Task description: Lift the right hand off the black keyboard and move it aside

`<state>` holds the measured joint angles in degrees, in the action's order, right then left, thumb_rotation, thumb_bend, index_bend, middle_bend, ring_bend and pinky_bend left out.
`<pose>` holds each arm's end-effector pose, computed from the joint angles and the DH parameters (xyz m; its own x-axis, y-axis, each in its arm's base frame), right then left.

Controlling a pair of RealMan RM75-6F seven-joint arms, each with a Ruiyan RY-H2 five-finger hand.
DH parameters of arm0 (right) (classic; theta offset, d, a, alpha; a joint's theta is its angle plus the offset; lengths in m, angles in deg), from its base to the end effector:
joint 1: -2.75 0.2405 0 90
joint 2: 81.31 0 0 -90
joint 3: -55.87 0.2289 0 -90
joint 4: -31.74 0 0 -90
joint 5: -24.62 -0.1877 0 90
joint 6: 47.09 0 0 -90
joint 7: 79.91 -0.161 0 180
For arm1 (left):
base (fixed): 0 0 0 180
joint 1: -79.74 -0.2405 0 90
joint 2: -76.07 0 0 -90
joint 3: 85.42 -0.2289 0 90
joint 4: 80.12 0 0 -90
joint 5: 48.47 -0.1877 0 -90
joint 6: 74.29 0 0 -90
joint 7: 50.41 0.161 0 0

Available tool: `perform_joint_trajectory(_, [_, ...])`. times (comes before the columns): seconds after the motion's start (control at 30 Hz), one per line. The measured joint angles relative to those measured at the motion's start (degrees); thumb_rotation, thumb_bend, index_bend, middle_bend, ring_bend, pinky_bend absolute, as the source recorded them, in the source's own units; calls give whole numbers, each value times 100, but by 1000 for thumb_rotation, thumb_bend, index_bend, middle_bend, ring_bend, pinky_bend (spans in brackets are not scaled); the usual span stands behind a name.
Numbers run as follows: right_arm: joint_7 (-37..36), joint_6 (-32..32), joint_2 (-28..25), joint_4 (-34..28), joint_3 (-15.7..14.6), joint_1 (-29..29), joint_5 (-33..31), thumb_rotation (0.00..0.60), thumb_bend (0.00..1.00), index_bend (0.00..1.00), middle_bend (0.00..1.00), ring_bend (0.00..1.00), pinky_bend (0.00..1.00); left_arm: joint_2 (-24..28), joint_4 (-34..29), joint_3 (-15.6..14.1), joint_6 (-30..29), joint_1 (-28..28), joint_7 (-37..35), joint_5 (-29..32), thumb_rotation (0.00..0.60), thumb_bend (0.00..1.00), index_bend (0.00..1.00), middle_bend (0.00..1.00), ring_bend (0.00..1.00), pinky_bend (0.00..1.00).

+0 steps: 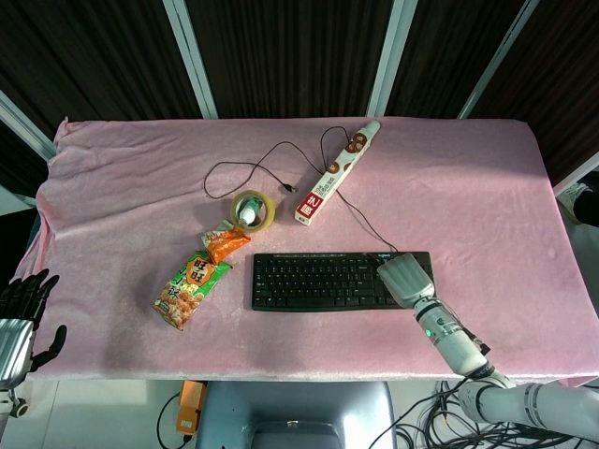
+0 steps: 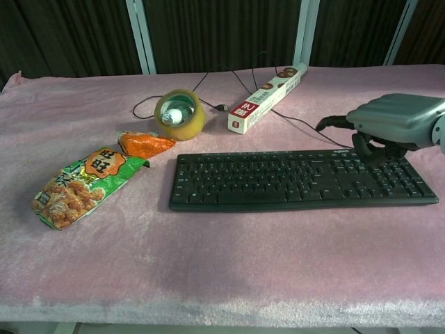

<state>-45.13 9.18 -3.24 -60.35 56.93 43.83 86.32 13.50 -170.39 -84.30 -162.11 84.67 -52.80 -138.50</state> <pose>-0.1705 -0.3118 0.0278 0.7354 -0.2332 0.6362 -0.6658 -0.4230 0.6146 -0.2749 0.1890 0.1763 0.4190 -0.0176 0.9078 0.9046 -0.0779 -0.4190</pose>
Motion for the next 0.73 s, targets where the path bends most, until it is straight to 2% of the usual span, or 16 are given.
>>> perform_joint_trajectory(0.1, [-326,616,-183,-233,-18,-233,674,600,663,0,405,385,575,1,-9,-3,-5,-7,10,0,600,455,0,0,0,0])
perform_joint_trajectory(0.13, [-450,929,-277,-332,-51,-365,987,600,609,0,286,272,493,0,-10,-4,-12,-11,11,-3,600,455,0,0,0,0])
perform_joint_trajectory(0.23, [-637,1817,-522,-559,-204,-803,1746,600,545,0,113,122,447,-7,-10,-5,-48,-25,22,-19,600,454,0,0,0,0])
perform_joint_trajectory(0.3, [-723,2425,-628,-627,-336,-1146,2110,600,510,0,46,60,421,-15,-13,-9,-61,-33,44,-30,600,454,0,0,0,0])
perform_joint_trajectory(0.37, [-857,3166,-710,-621,-518,-1637,2488,600,467,0,10,16,350,-26,-17,-17,-60,-35,81,-42,600,455,0,0,0,0])
perform_joint_trajectory(0.43, [-1066,3822,-752,-518,-703,-2197,2790,600,438,0,0,0,166,-41,-22,-27,-38,-27,123,-56,600,455,0,0,0,0])
perform_joint_trajectory(0.5, [-1350,4192,-757,-340,-826,-2626,2967,600,427,0,0,0,35,-59,-27,-37,1,-12,169,-63,600,454,0,0,0,0])
perform_joint_trajectory(0.63, [-2052,4398,-780,114,-966,-3059,3163,600,417,0,0,0,1,-90,-41,-36,39,16,241,-71,600,454,0,0,0,0])
perform_joint_trajectory(0.73, [-2204,4390,-796,234,-939,-3188,3243,600,417,0,0,0,0,-101,-50,-37,71,27,294,-60,600,454,0,0,0,0])
